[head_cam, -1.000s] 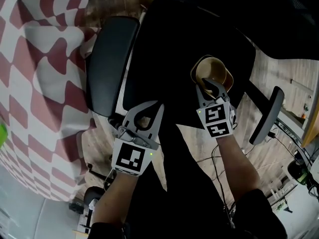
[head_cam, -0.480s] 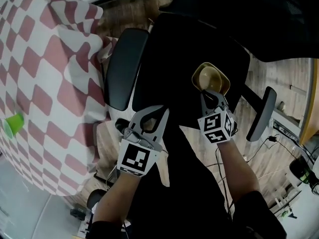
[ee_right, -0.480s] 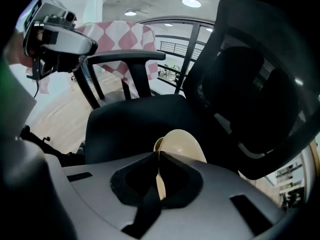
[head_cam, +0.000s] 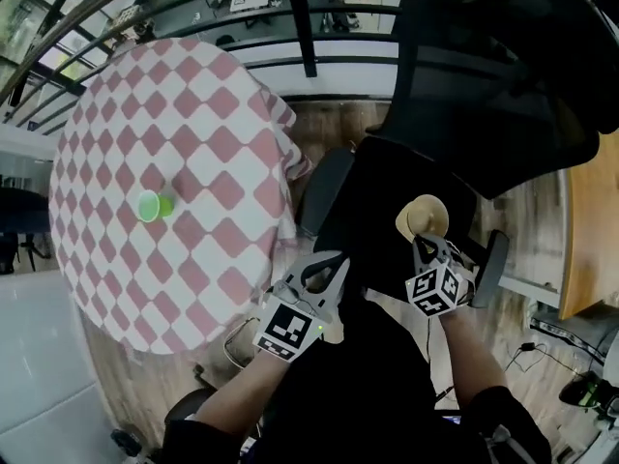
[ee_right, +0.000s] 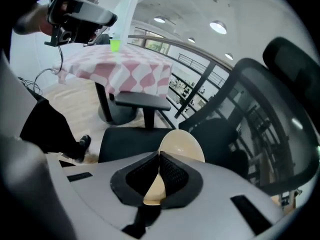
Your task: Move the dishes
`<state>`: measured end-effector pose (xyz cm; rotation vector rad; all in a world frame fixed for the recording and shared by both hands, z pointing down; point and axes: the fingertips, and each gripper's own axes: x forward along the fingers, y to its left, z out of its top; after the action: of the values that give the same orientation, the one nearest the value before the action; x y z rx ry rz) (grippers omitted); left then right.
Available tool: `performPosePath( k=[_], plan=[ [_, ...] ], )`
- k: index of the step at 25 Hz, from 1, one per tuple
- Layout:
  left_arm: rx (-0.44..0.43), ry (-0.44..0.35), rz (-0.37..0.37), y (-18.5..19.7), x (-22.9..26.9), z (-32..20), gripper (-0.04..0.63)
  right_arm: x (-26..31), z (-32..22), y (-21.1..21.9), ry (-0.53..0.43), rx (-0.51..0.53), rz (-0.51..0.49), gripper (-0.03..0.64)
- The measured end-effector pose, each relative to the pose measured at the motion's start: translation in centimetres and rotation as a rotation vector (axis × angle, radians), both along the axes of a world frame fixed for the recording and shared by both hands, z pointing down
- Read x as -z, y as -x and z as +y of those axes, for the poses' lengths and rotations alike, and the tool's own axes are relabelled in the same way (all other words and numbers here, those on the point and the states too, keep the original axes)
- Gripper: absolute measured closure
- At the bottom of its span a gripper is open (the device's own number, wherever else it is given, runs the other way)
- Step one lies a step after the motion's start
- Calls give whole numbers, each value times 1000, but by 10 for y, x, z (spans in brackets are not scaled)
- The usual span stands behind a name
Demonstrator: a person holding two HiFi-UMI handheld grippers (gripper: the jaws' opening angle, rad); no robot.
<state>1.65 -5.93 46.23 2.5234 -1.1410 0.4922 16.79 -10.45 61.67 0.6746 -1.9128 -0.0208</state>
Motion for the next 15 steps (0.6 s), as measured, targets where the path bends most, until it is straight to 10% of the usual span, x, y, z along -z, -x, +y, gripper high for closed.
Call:
performPosePath(
  k=[15],
  plan=[
    [464, -145, 16, 255, 137, 133, 595, 206, 38, 268, -168, 393, -91, 592]
  ],
)
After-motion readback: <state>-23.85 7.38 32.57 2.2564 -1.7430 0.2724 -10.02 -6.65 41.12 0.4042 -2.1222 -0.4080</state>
